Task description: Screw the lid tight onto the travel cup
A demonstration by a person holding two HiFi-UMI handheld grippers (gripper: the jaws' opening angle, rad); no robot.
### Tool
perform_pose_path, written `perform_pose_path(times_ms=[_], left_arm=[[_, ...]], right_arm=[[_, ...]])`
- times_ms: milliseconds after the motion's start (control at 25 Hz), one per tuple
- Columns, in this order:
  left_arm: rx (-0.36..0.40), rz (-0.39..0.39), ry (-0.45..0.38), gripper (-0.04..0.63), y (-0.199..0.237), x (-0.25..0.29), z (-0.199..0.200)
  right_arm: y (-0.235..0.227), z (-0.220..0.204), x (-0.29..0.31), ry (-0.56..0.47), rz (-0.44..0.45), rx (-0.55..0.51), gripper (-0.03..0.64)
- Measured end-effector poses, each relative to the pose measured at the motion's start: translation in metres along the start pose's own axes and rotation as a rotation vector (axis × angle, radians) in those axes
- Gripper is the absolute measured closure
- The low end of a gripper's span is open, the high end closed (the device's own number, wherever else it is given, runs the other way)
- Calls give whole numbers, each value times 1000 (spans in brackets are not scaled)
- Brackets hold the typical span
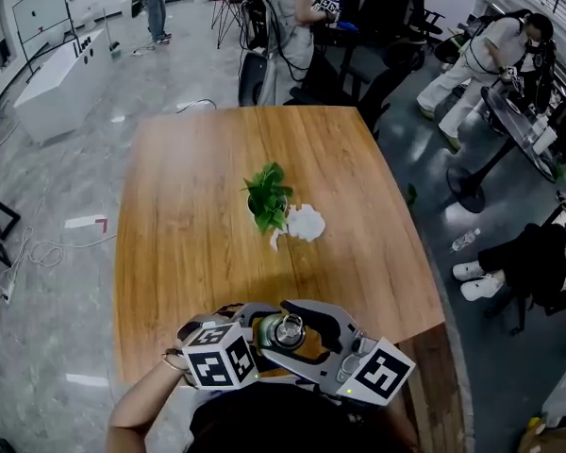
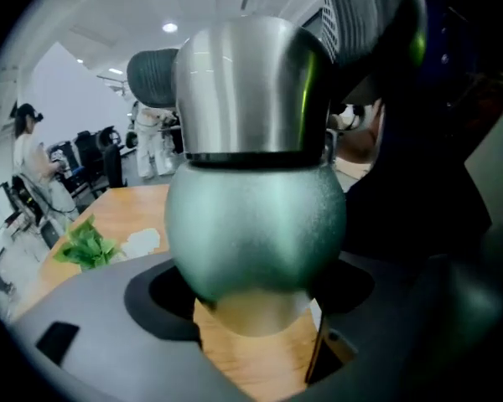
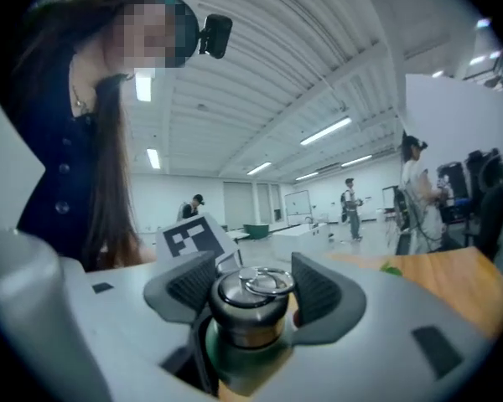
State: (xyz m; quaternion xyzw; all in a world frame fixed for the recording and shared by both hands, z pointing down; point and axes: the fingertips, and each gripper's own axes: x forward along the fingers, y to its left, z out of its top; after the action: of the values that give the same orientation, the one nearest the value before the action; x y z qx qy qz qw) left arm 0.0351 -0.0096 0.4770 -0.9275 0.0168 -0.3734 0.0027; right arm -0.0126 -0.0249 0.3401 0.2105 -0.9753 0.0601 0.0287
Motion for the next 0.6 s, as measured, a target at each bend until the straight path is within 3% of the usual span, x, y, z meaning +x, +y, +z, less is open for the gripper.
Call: perform_pose_path(times_ms=[160,240,320,520,600], left_arm=[[-118,189,33,204,29,7,-8],[-156,232,29,204,33,9,-8],[-136,201,14,204,26,11,-6],[59,-97,37,204,-18,9,-11],[81,-120,76,204,-23,10,-18]], right_arm=[[-30,-7,1,-56,-237,66,339],[-35,-7,0,-79,-275,101,339],[-29,-6,-1,-74,-219,96,339],[9,-17,-3,34,113,70,339],[15,-23,0,82,131,-3,339]])
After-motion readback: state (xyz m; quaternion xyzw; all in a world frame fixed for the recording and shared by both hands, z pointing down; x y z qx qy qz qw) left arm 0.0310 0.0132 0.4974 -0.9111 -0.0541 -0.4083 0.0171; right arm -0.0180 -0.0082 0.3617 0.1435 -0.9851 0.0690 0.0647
